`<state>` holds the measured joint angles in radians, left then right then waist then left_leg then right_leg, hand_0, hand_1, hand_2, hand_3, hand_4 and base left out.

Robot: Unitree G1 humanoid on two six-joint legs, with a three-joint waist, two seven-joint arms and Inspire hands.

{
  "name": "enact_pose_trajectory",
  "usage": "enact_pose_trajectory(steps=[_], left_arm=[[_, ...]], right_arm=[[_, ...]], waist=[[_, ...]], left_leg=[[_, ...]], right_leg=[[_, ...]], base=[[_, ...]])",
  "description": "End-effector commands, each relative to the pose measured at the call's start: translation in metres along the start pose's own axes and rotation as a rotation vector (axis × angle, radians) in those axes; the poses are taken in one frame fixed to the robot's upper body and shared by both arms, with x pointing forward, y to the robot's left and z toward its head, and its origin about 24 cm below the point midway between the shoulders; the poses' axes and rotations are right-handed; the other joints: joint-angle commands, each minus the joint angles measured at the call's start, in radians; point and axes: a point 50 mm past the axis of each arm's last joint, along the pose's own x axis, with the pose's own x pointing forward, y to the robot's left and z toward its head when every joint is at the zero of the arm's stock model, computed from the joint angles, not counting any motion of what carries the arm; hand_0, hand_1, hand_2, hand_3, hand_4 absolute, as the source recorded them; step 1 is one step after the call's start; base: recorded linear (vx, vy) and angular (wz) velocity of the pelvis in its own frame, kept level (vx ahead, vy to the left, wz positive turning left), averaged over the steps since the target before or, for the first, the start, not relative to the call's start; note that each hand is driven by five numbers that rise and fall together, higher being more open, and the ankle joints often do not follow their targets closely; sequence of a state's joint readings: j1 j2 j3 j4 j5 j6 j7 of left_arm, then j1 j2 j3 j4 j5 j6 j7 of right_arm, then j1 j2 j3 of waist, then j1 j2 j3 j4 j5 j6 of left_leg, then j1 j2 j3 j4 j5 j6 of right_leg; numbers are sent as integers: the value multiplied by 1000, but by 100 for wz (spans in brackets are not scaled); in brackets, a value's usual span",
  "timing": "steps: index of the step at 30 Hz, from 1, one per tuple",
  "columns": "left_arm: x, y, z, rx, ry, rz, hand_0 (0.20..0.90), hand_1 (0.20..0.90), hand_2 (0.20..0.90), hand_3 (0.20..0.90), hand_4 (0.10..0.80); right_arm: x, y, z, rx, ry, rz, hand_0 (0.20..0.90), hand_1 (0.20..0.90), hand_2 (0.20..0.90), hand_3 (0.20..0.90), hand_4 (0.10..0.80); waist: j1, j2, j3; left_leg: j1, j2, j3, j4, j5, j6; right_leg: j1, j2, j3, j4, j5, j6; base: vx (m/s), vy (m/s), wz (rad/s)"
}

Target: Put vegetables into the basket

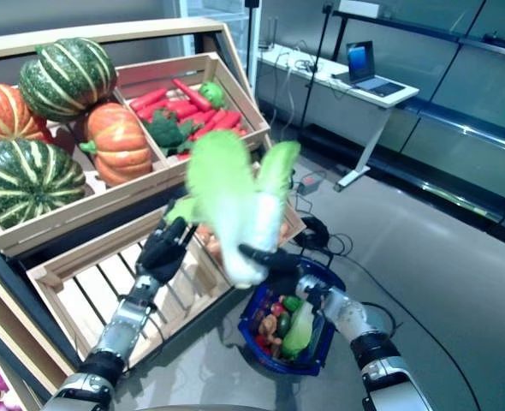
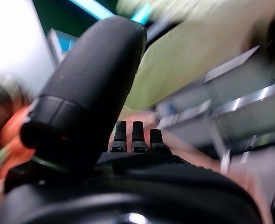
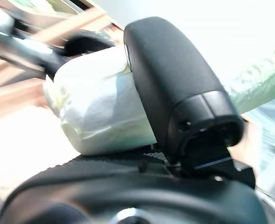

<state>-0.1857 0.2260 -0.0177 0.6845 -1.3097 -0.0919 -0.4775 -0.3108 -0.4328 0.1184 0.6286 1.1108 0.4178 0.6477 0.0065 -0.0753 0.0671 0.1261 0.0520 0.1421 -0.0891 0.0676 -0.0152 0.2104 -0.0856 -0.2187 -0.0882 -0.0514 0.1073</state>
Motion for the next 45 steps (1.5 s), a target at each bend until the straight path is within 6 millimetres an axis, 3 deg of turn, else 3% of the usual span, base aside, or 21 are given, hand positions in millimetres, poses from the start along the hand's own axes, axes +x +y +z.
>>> enact_pose_trajectory(steps=[1, 6, 17, 22, 25, 28, 33, 39, 45], left_arm=[[28, -26, 34, 86, -130, -100, 900, 900, 900, 900, 800], [25, -17, 50, 142, -151, -60, 900, 900, 900, 900, 800], [27, -22, 52, 280, -81, -108, 900, 900, 900, 900, 800], [31, -31, 52, 568, -68, -86, 900, 900, 900, 900, 800], [41, -46, 53, 644, -115, -87, 900, 900, 900, 900, 800], [60, -84, 54, 592, -211, -192, 900, 900, 900, 900, 800], [70, -129, 52, 491, -276, -357, 900, 900, 900, 900, 800], [67, -159, 52, 465, -307, -473, 900, 900, 900, 900, 800], [66, -179, 59, 438, -339, -546, 900, 900, 900, 900, 800]], right_arm=[[-7, 11, 53, -80, -195, 124, 300, 300, 300, 300, 400], [-30, -10, 46, -74, -187, 35, 300, 300, 300, 300, 400], [-54, -35, 39, -83, -231, -165, 300, 300, 300, 300, 400], [-65, -55, 42, -106, -317, -435, 300, 300, 300, 300, 400], [-60, -58, 53, -96, -406, -541, 300, 300, 300, 300, 400], [-38, -47, 80, -108, -528, -609, 300, 300, 300, 300, 400], [-22, -26, 118, -135, -656, -631, 300, 300, 300, 300, 400], [-17, -7, 149, -177, -753, -622, 300, 300, 300, 300, 400], [-17, 12, 176, -232, -814, -600, 300, 300, 300, 300, 400]], waist=[[4, 7, -28], [-4, 5, -13], [-14, 12, 8], [-3, 26, 47], [9, 37, 95], [24, 60, 207], [42, 99, 353], [58, 115, 426], [70, 128, 453]], left_leg=[[32, 46, -27, 2, -52, -54], [27, 48, -23, 2, -46, -54], [23, 52, -18, 2, -44, -54], [8, 54, -21, 2, -34, -51], [-26, 50, -31, 18, -28, -49], [-128, 39, -59, 89, -28, -47], [-322, 3, -96, 261, -32, -45], [-504, -26, -98, 477, -100, -30], [-685, -34, -93, 686, -176, -6]], right_leg=[[-31, -20, -5, 20, 80, -25], [-39, -19, -1, 23, 83, -22], [-47, -17, 9, 26, 83, -18], [-80, -17, 16, 59, 73, -22], [-123, -16, 21, 92, 64, -29], [-209, -20, 15, 160, 52, -45], [-387, -38, -10, 337, 30, -65], [-569, -74, -28, 579, -42, -81], [-747, -121, -29, 831, -129, -105]], base=[[-35, -39, 1], [-19, -37, -1], [14, -28, -4], [-8, -44, -2], [-178, -42, -7], [-315, -25, -6], [-295, -19, 13], [-133, -6, 18], [-96, 6, 18]])
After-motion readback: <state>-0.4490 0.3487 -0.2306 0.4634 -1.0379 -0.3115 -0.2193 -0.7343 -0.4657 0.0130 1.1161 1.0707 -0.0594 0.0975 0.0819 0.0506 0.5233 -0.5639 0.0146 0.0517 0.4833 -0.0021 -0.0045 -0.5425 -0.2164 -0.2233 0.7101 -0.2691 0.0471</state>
